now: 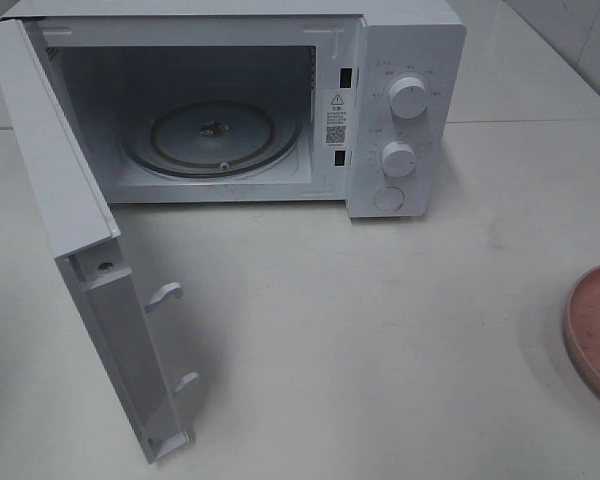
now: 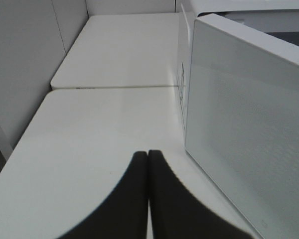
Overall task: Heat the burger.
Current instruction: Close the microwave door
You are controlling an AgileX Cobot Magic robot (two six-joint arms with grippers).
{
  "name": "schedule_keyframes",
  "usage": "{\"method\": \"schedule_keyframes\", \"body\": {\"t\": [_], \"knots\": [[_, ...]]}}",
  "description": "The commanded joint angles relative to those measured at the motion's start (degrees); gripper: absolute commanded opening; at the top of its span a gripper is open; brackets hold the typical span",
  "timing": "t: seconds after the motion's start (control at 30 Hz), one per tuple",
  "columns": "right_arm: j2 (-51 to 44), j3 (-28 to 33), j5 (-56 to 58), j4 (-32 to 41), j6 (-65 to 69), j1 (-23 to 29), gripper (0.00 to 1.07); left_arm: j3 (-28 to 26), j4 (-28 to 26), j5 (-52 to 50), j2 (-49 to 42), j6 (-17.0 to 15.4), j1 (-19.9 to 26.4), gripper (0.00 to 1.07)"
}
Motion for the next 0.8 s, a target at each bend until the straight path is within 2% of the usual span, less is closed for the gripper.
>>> {"method": "schedule_keyframes", "body": {"t": [0.03, 0.17, 0.27, 0.33, 0.47, 0.8], "knots": [[-1.5, -0.1, -0.4, -0.2, -0.3, -0.5, 0.76, 4.6, 0.1, -15.5, 3.2, 0.7, 0.2, 0.00], [-1.5, -0.1, -0.4, -0.2, -0.3, -0.5, 0.76, 7.8, 0.1, -26.1, 8.5, 0.7, 0.2, 0.00], [-1.5, -0.1, -0.4, -0.2, -0.3, -0.5, 0.76, 7.9, 0.1, -27.4, 9.9, 0.7, 0.2, 0.00], [-1.5, -0.1, -0.4, -0.2, -0.3, -0.5, 0.76, 7.9, 0.1, -32.9, 15.4, 0.7, 0.2, 0.00], [-1.5, -0.1, -0.4, -0.2, -0.3, -0.5, 0.76, 7.9, 0.1, -36.6, 19.7, 0.2, -0.3, 0.00], [-1.5, -0.1, -0.4, -0.2, -0.3, -0.5, 0.76, 7.0, 0.5, -43.2, 31.5, -0.5, -9.2, 0.00]]}}
